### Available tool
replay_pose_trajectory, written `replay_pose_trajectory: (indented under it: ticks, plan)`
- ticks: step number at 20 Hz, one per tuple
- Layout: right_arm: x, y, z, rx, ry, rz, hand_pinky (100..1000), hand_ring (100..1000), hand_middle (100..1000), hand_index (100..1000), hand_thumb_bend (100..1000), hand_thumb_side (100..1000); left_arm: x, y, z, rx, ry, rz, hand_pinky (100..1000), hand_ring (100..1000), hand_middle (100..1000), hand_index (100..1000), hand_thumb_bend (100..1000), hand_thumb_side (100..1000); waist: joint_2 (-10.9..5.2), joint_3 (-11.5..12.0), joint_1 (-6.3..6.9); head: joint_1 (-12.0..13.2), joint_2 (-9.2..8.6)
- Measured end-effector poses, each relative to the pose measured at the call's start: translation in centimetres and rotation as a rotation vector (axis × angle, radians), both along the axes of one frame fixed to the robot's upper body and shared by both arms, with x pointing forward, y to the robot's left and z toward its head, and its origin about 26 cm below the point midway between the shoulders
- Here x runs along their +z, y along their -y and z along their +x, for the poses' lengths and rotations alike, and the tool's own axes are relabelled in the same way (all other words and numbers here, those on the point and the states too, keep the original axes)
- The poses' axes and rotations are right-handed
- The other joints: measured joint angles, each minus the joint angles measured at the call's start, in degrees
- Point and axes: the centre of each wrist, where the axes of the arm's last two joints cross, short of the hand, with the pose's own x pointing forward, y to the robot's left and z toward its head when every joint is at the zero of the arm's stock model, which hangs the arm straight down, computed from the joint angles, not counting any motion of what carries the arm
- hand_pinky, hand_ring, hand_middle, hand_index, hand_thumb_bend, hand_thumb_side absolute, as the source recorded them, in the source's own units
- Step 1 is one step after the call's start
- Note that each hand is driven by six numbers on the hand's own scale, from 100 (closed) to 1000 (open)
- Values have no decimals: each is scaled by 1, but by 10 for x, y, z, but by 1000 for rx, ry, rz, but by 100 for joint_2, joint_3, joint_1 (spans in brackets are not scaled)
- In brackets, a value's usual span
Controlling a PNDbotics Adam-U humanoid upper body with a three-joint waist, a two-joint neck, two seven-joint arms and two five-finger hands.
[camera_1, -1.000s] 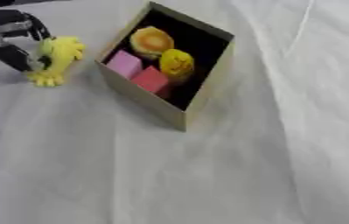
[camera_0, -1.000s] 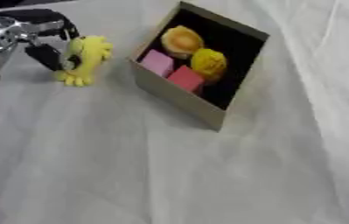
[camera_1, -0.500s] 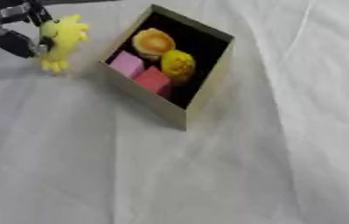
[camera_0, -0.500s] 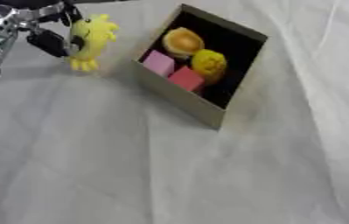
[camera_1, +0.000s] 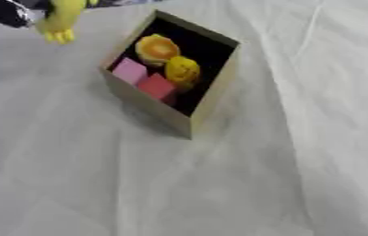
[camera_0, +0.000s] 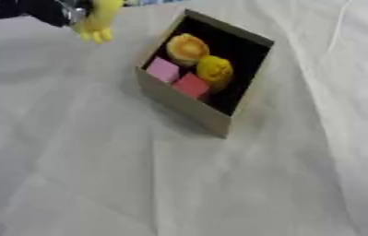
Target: Pick up objects on the table and place them in the box.
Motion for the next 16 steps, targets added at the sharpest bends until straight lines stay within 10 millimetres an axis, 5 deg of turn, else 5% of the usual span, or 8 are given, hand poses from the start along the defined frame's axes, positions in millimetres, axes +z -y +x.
replay_pose_trajectory:
  ticks: [8, 14, 16]
  plan:
    - [4, -7, 1, 39, -3, -13, 800, 823, 835, 813, 100, 682, -2, 59, -7, -142, -19, 48, 812, 758, 697, 633, 100, 191, -24, -94, 10, 63, -7]
    - [5, -9, 2, 51, -4, -13, 800, 823, 835, 812, 100, 683, -19, 74, 7, -133, -58, 90, 823, 775, 730, 695, 102, 198, -2, -145, 42, 92, -10]
    - [6, -10, 2, 55, -3, -12, 800, 823, 834, 812, 100, 684, -23, 75, 12, -119, -64, 97, 839, 808, 796, 771, 197, 256, 6, -152, 43, 93, -12]
